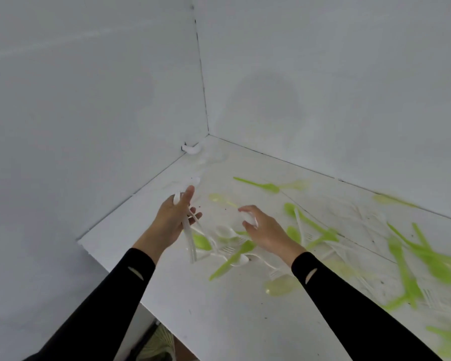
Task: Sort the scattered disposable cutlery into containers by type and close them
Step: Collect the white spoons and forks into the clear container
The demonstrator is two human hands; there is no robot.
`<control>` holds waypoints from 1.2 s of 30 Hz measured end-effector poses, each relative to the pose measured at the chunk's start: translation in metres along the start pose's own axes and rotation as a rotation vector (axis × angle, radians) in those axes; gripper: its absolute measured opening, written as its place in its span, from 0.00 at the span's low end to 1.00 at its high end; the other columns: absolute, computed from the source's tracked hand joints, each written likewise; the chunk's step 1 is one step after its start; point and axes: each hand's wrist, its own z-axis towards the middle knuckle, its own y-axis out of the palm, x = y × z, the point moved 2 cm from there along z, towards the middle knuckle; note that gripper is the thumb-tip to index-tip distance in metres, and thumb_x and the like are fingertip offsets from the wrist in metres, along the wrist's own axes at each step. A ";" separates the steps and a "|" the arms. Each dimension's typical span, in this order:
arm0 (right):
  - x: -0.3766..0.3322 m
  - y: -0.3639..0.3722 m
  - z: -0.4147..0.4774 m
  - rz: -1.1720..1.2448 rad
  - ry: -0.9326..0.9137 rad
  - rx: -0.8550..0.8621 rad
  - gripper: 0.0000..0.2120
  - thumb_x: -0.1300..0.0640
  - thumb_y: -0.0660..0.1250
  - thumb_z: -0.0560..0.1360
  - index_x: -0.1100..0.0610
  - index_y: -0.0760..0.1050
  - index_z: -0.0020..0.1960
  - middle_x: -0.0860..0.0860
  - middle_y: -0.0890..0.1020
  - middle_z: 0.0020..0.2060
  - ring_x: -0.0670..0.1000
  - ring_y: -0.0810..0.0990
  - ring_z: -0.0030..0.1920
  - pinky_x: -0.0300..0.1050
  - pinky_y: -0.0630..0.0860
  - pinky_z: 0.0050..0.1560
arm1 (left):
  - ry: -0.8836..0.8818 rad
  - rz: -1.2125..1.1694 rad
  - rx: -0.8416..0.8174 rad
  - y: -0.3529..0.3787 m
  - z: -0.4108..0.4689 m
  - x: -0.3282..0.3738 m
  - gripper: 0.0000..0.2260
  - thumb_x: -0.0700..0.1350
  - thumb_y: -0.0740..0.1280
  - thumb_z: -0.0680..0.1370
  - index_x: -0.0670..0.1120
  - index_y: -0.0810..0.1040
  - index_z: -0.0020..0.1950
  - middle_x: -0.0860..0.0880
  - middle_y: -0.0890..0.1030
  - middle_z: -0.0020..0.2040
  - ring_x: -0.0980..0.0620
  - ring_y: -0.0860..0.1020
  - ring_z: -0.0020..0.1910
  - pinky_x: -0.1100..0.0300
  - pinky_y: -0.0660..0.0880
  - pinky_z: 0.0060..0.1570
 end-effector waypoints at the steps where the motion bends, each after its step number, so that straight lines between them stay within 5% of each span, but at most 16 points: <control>1: 0.002 0.005 0.004 -0.051 0.040 -0.018 0.16 0.51 0.62 0.80 0.44 0.68 0.67 0.45 0.77 0.62 0.50 0.79 0.57 0.44 0.73 0.54 | 0.015 0.053 -0.011 -0.005 0.004 0.003 0.10 0.48 0.69 0.79 0.44 0.72 0.51 0.47 0.70 0.40 0.52 0.73 0.34 0.58 0.80 0.37; 7: -0.005 0.038 0.029 -0.383 0.133 -0.085 0.25 0.41 0.61 0.79 0.47 0.66 0.74 0.48 0.76 0.64 0.50 0.73 0.66 0.44 0.68 0.62 | 0.107 0.287 -0.035 -0.032 0.032 0.012 0.07 0.41 0.61 0.82 0.44 0.74 0.60 0.45 0.79 0.47 0.51 0.74 0.34 0.61 0.72 0.32; 11: -0.008 0.048 0.038 -0.413 0.113 -0.100 0.20 0.41 0.64 0.78 0.48 0.73 0.65 0.47 0.72 0.58 0.51 0.78 0.56 0.42 0.69 0.52 | 0.173 0.483 0.067 -0.043 0.057 0.013 0.07 0.44 0.64 0.81 0.40 0.77 0.53 0.45 0.83 0.44 0.52 0.76 0.35 0.63 0.74 0.32; 15: -0.010 0.041 0.049 -0.420 0.114 -0.045 0.16 0.48 0.64 0.78 0.52 0.71 0.64 0.48 0.75 0.56 0.52 0.76 0.58 0.42 0.66 0.49 | 0.251 0.796 0.098 -0.053 0.091 0.016 0.11 0.50 0.70 0.77 0.41 0.78 0.47 0.49 0.79 0.40 0.50 0.75 0.38 0.58 0.71 0.40; 19: -0.010 0.026 0.056 -0.343 0.129 0.034 0.16 0.52 0.62 0.78 0.56 0.66 0.62 0.49 0.73 0.43 0.55 0.73 0.44 0.44 0.65 0.43 | 0.376 1.120 0.010 -0.052 0.127 0.012 0.04 0.45 0.71 0.75 0.47 0.78 0.45 0.52 0.81 0.45 0.51 0.77 0.47 0.62 0.67 0.44; 22: -0.010 0.018 0.063 -0.338 0.131 0.072 0.15 0.54 0.61 0.77 0.53 0.65 0.63 0.49 0.76 0.44 0.55 0.74 0.44 0.44 0.66 0.42 | 0.368 1.196 -0.020 -0.052 0.151 0.010 0.03 0.45 0.70 0.76 0.52 0.78 0.45 0.51 0.82 0.49 0.48 0.78 0.52 0.58 0.73 0.47; 26: -0.011 0.012 0.082 -0.339 0.122 0.033 0.16 0.55 0.61 0.77 0.50 0.70 0.65 0.49 0.79 0.55 0.53 0.77 0.56 0.42 0.67 0.48 | 0.342 1.245 -0.052 -0.045 0.184 0.012 0.13 0.49 0.68 0.78 0.49 0.78 0.61 0.48 0.79 0.61 0.47 0.75 0.61 0.55 0.72 0.59; 29: -0.014 0.015 0.103 -0.317 0.099 0.027 0.12 0.57 0.60 0.77 0.54 0.72 0.60 0.52 0.79 0.49 0.55 0.76 0.50 0.43 0.67 0.43 | 0.255 1.404 -0.150 -0.040 0.199 0.007 0.19 0.54 0.66 0.79 0.53 0.73 0.69 0.49 0.74 0.65 0.48 0.72 0.66 0.54 0.69 0.62; 32: -0.024 0.025 0.123 -0.296 0.054 -0.001 0.11 0.58 0.59 0.77 0.53 0.69 0.59 0.50 0.78 0.44 0.55 0.75 0.45 0.43 0.66 0.41 | 0.254 1.437 -0.176 -0.038 0.204 0.003 0.14 0.54 0.66 0.78 0.52 0.76 0.62 0.49 0.73 0.58 0.48 0.74 0.60 0.56 0.70 0.53; 36: -0.047 0.054 0.152 -0.409 -0.070 -0.043 0.14 0.52 0.60 0.79 0.49 0.71 0.64 0.49 0.80 0.56 0.53 0.78 0.57 0.43 0.68 0.49 | 0.318 1.426 -0.210 -0.038 0.212 0.011 0.09 0.55 0.68 0.76 0.51 0.75 0.47 0.51 0.75 0.48 0.50 0.75 0.50 0.57 0.69 0.44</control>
